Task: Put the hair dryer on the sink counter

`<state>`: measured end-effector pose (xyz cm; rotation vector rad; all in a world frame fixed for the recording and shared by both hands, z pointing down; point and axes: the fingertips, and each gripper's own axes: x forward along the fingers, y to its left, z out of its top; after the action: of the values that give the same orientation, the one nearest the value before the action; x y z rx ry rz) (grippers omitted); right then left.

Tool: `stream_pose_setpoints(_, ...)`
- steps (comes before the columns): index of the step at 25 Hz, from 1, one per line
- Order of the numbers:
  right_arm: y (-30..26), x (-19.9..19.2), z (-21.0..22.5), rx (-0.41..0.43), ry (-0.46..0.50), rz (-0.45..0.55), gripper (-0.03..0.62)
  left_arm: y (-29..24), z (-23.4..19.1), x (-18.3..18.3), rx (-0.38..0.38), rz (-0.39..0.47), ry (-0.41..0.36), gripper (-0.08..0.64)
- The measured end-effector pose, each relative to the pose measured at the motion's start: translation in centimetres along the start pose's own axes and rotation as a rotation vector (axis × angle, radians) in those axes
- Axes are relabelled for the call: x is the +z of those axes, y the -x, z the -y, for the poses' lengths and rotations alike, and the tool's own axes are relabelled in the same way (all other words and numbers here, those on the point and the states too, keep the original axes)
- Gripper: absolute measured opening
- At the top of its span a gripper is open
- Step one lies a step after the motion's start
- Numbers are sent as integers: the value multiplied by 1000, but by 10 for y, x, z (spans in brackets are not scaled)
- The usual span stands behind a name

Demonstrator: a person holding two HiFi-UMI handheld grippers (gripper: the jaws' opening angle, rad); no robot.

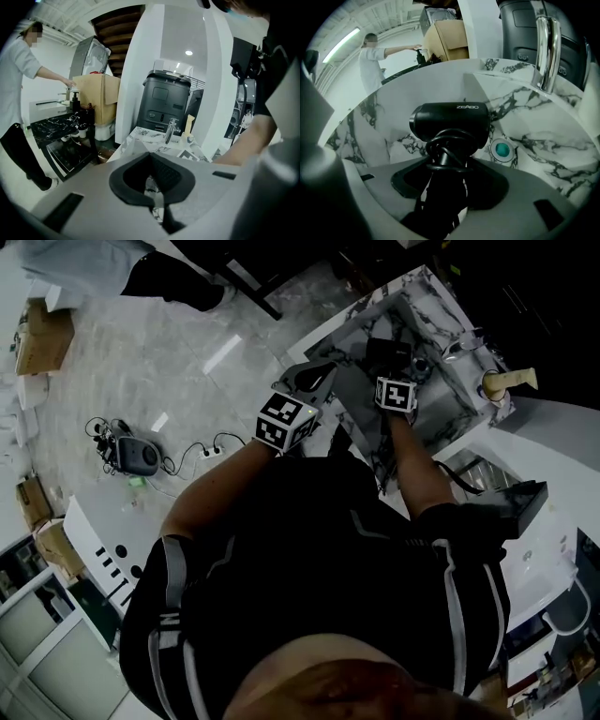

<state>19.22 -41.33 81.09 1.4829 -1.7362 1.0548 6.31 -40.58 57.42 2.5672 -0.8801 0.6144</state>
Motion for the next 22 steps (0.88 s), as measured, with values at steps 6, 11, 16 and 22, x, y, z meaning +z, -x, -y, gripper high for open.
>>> stream_pose_setpoints(6, -14, -9, -1, 2, -16, -42, 245, 0, -1, -1, 8, -17, -4, 2)
stream_pose_setpoints(11, -25, -16, 0, -6, -24, -78, 245, 2, 0, -1, 7, -19, -9, 2)
stream_pose_setpoints(16, -37, -22, -2, 2, -18, -96, 245, 3, -3, -3, 19, -36, -9, 2)
stream_pose_setpoints(22, -39, -25, 0, -21, -23, -124, 245, 3, 1, 0, 0, -30, -21, 2)
